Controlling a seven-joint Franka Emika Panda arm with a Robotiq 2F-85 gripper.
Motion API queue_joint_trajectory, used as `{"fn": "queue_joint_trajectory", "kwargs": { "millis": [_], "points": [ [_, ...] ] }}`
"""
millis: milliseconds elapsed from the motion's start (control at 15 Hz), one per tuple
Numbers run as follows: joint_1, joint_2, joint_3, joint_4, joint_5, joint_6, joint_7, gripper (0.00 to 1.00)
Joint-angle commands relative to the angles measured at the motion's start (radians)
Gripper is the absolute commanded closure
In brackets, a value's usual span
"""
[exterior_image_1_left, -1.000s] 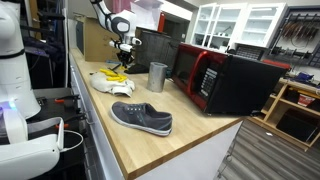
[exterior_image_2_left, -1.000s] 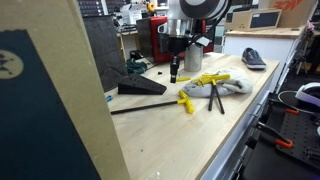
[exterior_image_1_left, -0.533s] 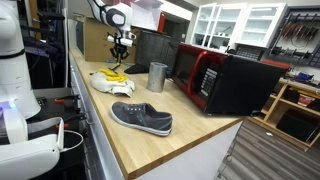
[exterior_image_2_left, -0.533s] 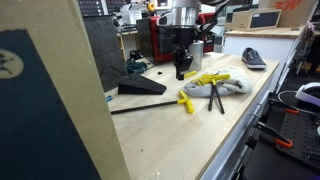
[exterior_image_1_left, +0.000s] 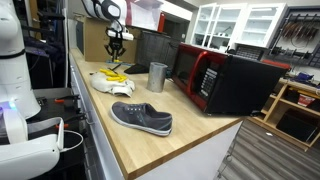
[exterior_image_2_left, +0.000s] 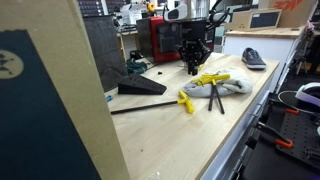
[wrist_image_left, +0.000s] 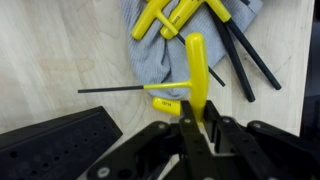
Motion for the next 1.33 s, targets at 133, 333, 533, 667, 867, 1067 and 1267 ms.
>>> {"fn": "queue_joint_trajectory", "kwargs": {
  "millis": [133,333,533,667,867,1067,1267],
  "points": [
    [0.043,-0.113,-0.054,-0.094,-0.040,0.006,-0.260,0.96],
    [0.062,-0.132,-0.072,-0.121,-0.055,0.020,-0.357,0.96],
    [0.079,-0.139,-0.082,-0.144,-0.064,0.035,-0.426,0.96],
    [0.088,-0.149,-0.088,-0.160,-0.067,0.038,-0.465,0.96],
    [0.095,-0.165,-0.097,-0.183,-0.084,0.045,-0.510,0.96],
    [0.105,-0.198,-0.098,-0.213,-0.062,0.077,-0.453,0.96],
    [0.093,-0.209,-0.092,-0.216,-0.009,0.067,-0.222,0.96]
  ]
}}
